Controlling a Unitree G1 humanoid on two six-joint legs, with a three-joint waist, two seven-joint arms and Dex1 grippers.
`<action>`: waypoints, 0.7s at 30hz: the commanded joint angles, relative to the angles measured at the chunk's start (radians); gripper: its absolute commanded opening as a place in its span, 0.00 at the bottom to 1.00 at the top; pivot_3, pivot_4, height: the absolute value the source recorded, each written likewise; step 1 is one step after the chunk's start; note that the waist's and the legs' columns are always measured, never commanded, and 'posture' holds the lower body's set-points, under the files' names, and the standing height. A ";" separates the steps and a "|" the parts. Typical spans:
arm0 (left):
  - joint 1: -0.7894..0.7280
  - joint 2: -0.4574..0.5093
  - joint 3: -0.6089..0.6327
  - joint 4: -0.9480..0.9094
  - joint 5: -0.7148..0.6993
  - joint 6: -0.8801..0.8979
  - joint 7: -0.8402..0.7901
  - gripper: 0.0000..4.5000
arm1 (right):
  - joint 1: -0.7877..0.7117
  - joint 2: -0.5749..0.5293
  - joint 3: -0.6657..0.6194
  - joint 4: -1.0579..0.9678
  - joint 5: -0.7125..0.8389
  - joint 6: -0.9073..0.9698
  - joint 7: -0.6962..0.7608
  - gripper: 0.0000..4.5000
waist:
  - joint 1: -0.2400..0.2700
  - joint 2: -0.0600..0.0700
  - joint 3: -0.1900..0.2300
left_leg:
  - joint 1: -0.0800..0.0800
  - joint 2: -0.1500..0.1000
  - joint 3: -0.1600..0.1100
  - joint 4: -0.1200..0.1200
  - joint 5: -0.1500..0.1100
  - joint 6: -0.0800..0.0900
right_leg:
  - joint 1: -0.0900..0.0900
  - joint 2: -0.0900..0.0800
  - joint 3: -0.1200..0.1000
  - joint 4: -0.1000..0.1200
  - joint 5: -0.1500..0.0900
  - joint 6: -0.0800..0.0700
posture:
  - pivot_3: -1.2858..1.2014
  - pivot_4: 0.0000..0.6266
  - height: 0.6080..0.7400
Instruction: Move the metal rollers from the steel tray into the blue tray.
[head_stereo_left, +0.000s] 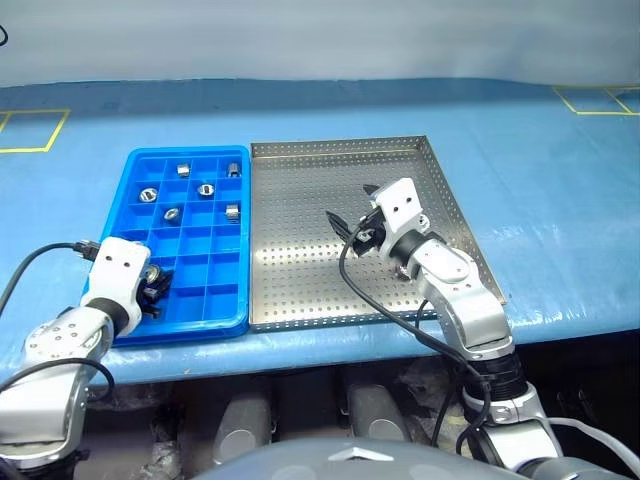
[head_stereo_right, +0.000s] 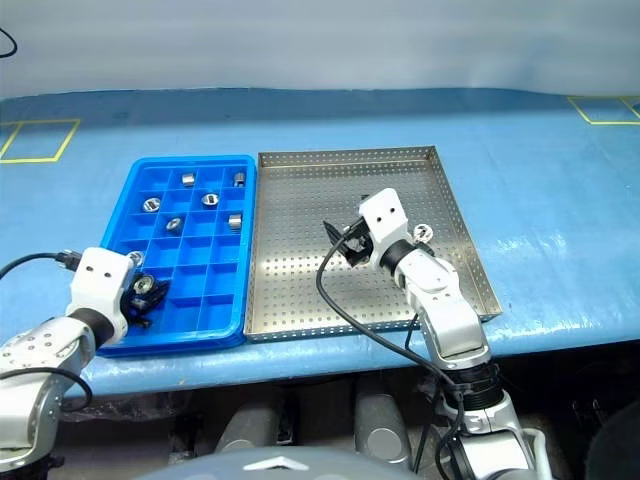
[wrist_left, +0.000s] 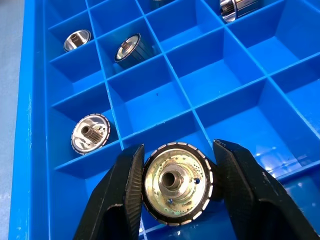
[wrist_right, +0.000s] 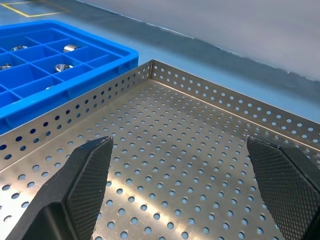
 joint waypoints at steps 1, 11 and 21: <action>-0.012 0.006 0.016 -0.007 0.022 -0.033 0.020 0.72 | -0.002 -0.001 -0.015 -0.044 0.007 -0.018 -0.004 1.00 | 0.000 0.000 0.000 | 0.000 0.000 0.000 0.000 0.000 0.000 | 0.000 0.000 0.000 0.000 0.000 0.000 | 0.47 0.24 1.00; -0.128 -0.121 0.077 -0.023 -0.083 -0.099 0.025 0.99 | 0.002 0.003 -0.019 -0.046 0.004 -0.018 -0.016 1.00 | 0.002 0.000 0.000 | 0.000 0.000 0.000 0.000 0.000 0.000 | 0.000 0.000 0.000 0.000 0.000 0.000 | 0.47 0.24 1.00; -0.307 -0.314 -0.284 0.056 0.025 -0.322 0.145 0.99 | 0.034 0.050 -0.041 -0.008 -0.006 0.087 -0.108 1.00 | 0.001 0.000 -0.001 | 0.001 -0.001 0.000 0.001 0.000 0.000 | 0.003 0.000 0.001 -0.001 0.002 0.000 | 0.45 0.24 1.00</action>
